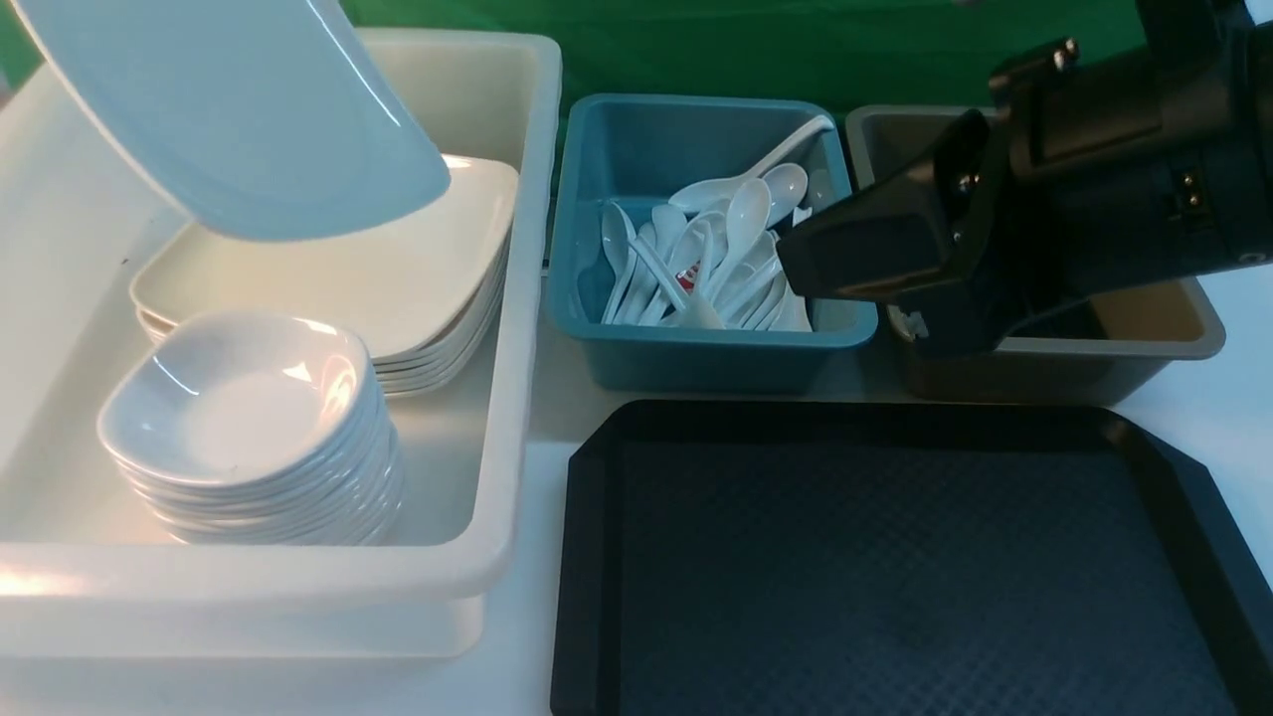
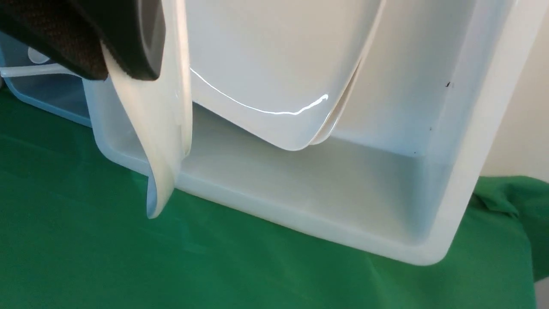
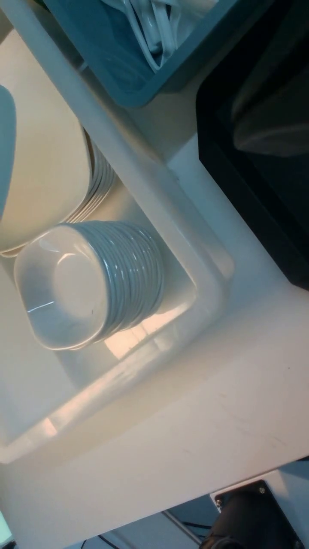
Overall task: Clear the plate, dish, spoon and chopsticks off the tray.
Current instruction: Use the left arm to put the plate into the large storage box on the left
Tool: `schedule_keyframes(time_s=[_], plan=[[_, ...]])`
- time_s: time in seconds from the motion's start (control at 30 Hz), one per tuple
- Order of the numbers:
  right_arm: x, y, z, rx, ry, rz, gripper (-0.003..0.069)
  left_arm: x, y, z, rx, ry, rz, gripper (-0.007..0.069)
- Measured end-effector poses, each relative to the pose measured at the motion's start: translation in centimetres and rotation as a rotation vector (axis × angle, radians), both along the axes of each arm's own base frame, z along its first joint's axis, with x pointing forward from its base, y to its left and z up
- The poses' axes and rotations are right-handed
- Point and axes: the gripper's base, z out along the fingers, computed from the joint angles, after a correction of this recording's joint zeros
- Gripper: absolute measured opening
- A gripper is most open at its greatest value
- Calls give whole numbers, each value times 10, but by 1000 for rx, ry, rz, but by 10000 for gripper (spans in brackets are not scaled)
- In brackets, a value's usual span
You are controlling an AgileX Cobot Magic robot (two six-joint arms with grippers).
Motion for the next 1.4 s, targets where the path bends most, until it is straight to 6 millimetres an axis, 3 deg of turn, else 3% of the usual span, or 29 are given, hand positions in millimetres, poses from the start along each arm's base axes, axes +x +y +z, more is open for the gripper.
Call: schedule_keyframes(time_s=[0.33, 0.67, 0.97, 1.13, 1.4], plan=[[0, 0, 0, 0, -1, -1, 20, 14, 5, -56, -124, -7, 77, 34], [1, 0, 1, 8, -11, -8, 20, 14, 12, -96, -126, 16, 157, 35], [1, 0, 5, 17, -22, -10, 20, 12, 13, -111, -119, 31, 177, 31], [6, 5, 20, 26, -21, 5, 20, 11, 13, -131, -125, 80, 180, 24], [19, 17, 16, -19, 40, 44, 20, 14, 9, -145, -106, 107, 176, 24]])
